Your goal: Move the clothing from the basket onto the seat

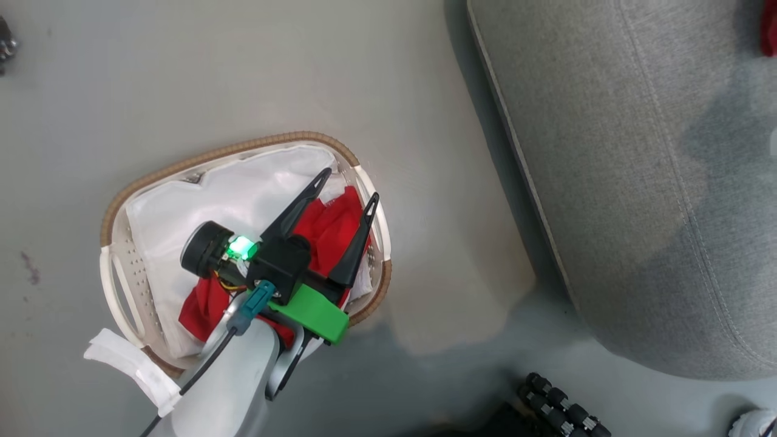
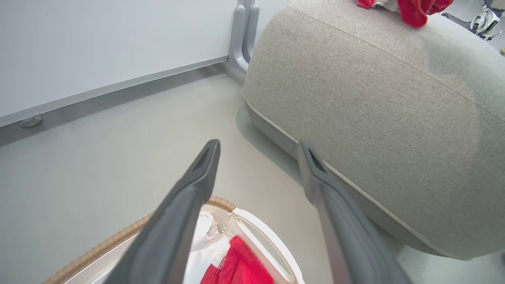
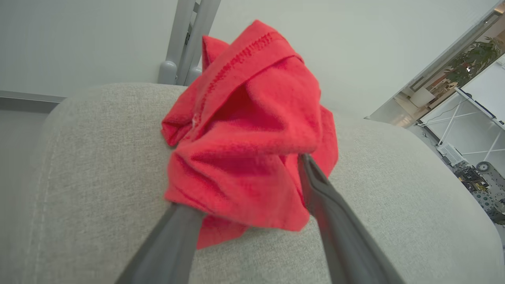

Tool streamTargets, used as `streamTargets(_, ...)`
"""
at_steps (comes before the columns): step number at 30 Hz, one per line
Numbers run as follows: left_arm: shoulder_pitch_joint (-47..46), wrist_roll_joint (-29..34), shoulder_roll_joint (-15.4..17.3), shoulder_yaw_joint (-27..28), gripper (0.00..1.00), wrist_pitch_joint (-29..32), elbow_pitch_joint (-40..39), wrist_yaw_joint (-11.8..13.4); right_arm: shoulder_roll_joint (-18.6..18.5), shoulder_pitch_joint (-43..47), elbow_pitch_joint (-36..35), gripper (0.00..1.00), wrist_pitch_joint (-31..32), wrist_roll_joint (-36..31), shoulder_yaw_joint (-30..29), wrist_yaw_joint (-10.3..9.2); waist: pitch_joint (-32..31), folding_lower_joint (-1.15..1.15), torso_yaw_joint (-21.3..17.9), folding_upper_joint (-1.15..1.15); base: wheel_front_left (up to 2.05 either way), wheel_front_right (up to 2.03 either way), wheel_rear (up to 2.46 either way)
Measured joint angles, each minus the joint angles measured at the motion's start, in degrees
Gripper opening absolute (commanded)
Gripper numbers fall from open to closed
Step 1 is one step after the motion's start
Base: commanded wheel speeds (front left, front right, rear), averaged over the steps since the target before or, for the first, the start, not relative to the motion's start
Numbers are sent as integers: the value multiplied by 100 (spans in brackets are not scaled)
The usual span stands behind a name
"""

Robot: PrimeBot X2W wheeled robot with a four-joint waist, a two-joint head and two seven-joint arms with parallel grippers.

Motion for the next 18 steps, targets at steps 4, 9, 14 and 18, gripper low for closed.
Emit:
streamTargets(4, 97, -32, -107, 68, 100, 0, 8, -1, 32, 557, -336, 100, 0, 29, 76, 0, -242, 0, 31, 0, 0, 0, 0)
streamTargets(9, 270, -131, -243, 169, 100, 0, -5, -2, -47, 1096, -634, 100, 0, 29, 260, 0, -616, -1, 77, 0, 0, 0, 0)
streamTargets(14, 437, -216, -393, 299, 100, 0, 27, -3, -168, 1302, -766, 100, 0, 31, 508, 0, -1044, -1, 156, 0, 0, 0, 0)
streamTargets(18, 609, -290, -521, 474, 100, 0, 56, -4, -241, 1316, -825, 100, 0, 99, 680, 0, -1443, -1, 253, 0, 0, 0, 0)
